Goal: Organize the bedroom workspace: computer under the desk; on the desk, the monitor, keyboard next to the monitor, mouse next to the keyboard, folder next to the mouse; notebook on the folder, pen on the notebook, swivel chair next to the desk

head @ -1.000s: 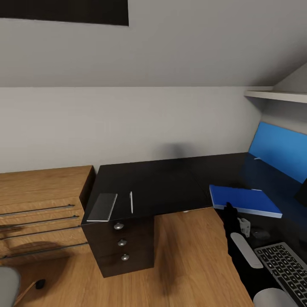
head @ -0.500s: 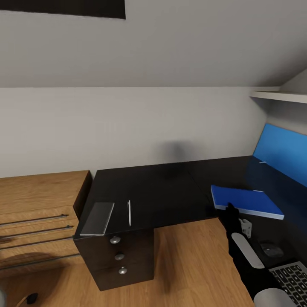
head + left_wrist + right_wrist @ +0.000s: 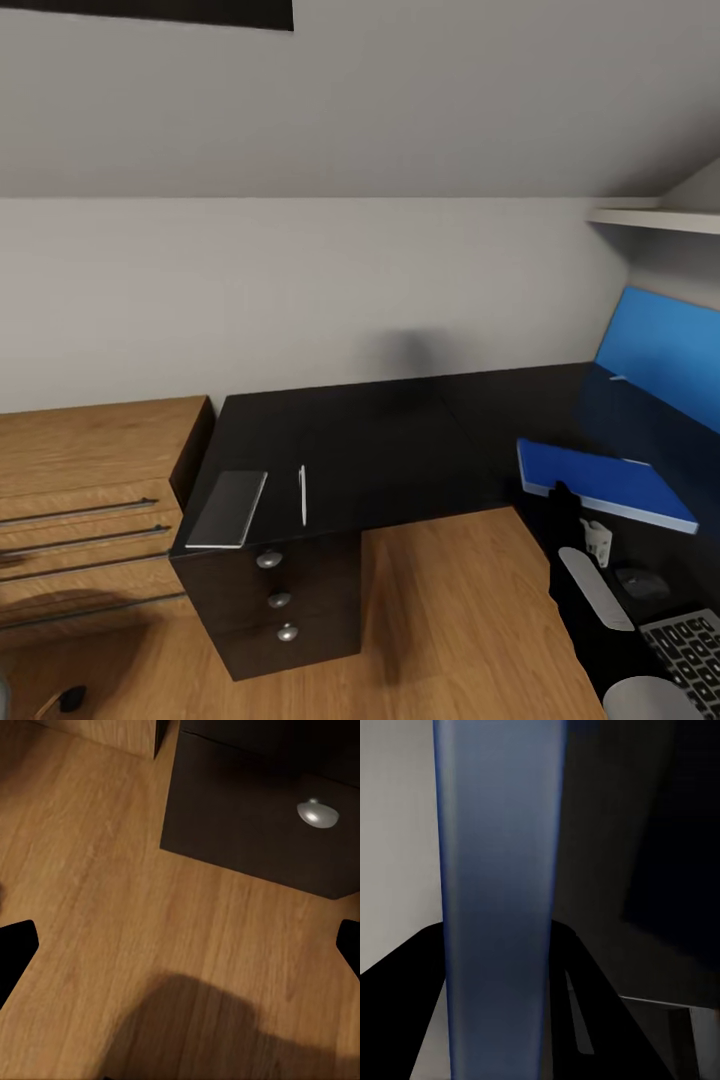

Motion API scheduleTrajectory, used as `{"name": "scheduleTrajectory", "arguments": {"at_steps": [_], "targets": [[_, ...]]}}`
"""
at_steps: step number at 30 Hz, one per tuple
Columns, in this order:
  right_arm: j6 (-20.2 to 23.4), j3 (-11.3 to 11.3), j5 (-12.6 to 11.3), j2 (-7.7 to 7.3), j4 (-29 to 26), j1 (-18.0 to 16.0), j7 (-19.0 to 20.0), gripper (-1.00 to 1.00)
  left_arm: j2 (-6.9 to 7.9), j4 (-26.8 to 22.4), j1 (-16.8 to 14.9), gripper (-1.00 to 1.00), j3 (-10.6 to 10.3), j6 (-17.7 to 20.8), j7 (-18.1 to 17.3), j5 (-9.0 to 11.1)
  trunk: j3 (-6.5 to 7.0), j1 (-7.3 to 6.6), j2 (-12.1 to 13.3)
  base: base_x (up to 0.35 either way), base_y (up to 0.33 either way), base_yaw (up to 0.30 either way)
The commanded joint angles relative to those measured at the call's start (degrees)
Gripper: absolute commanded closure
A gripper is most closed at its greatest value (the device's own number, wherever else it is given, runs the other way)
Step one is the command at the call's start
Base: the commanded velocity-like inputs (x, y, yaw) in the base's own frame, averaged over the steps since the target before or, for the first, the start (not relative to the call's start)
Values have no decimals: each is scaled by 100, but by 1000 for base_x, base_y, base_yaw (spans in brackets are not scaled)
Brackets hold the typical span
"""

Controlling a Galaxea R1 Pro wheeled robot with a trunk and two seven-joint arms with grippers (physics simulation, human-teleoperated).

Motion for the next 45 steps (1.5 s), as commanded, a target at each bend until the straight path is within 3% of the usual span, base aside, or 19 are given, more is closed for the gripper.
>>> {"name": "scheduleTrajectory", "arguments": {"at_steps": [1, 13, 35, 40, 45], "targets": [[-21, 6, -18, -5, -7, -3, -23, 100, -5, 1, -4, -100, 27, -5, -43, 52, -24, 22, -45, 0, 0, 0], [-15, 5, -31, -7, -15, -3, -14, 100, -5, 1, -4, -100, 15, -5, -48, 52, -239, 286, -526, 0, 0, 0], [63, 57, 7, -163, -49, -3, 7, 100, -6, 10, -4, -100, -17, 4, -92, 16, -239, 286, -526, 45, 0, -50], [483, 33, 17, -302, 3, -3, -26, 100, -13, 17, -4, -100, -17, 4, -87, 16, -239, 286, -526, 9, 0, 0], [602, 11, 10, -333, 14, -3, -9, 100, -14, 19, -4, -100, -17, 4, -90, 16, -239, 286, -526, 0, 0, 0]]}}
